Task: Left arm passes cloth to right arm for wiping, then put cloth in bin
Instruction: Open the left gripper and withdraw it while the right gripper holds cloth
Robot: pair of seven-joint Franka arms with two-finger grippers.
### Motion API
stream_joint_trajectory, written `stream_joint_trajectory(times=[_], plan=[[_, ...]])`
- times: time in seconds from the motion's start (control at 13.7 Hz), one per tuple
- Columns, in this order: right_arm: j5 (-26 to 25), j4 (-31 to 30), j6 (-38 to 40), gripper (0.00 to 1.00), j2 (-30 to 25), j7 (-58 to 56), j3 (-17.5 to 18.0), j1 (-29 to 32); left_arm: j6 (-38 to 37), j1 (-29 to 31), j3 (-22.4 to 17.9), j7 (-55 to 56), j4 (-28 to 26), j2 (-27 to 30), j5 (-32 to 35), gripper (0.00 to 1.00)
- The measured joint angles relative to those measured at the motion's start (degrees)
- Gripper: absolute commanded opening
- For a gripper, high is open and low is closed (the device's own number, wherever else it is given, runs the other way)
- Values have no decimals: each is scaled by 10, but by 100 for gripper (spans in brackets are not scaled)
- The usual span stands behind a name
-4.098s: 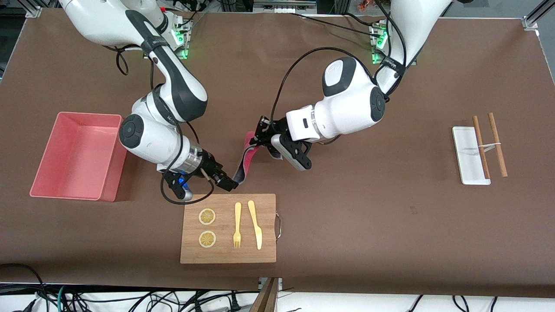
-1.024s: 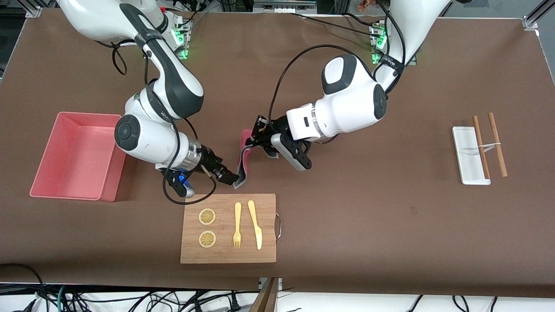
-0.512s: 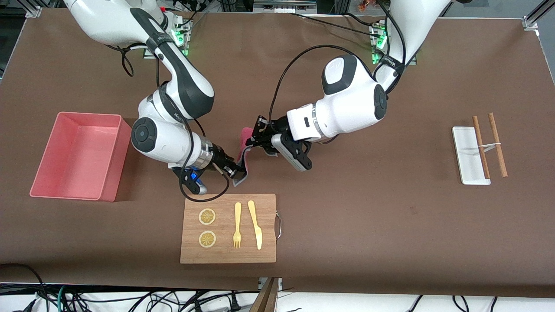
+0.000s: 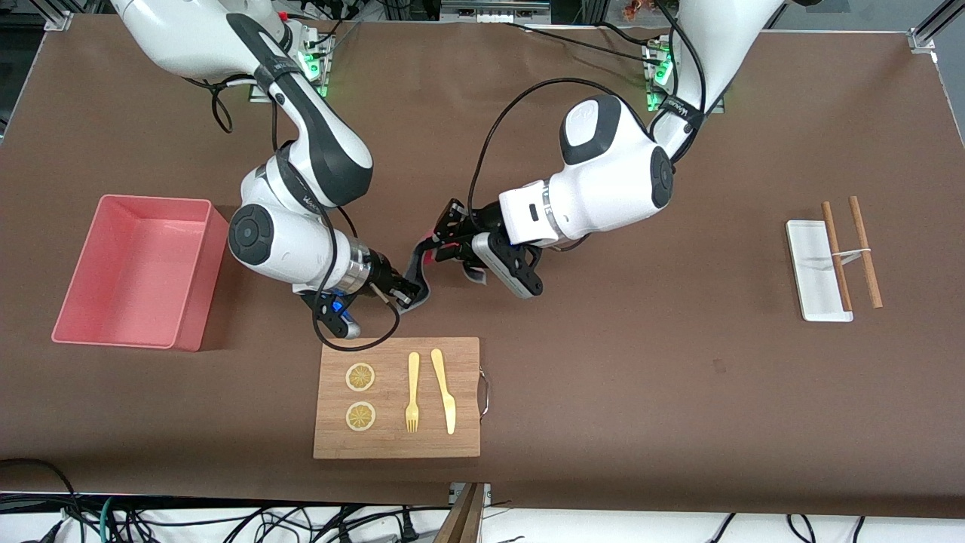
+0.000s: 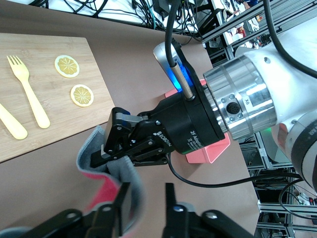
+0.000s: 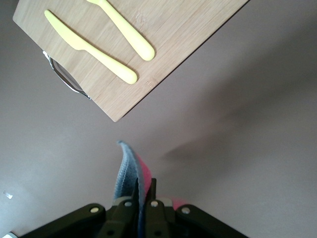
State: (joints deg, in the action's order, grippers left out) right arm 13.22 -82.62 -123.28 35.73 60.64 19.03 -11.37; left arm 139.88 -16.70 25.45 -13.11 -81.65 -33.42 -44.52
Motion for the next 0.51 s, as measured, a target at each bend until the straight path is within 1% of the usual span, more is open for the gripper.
stream_joint_trajectory(times=[0.37,0.51], plan=[[0,2,5,0,-1,0,0,0,-2,13,-1,0,9,5,0,100],[0,2,22,0,-1,0,1,-1,-41,35,-2,0,10,22,0,100]])
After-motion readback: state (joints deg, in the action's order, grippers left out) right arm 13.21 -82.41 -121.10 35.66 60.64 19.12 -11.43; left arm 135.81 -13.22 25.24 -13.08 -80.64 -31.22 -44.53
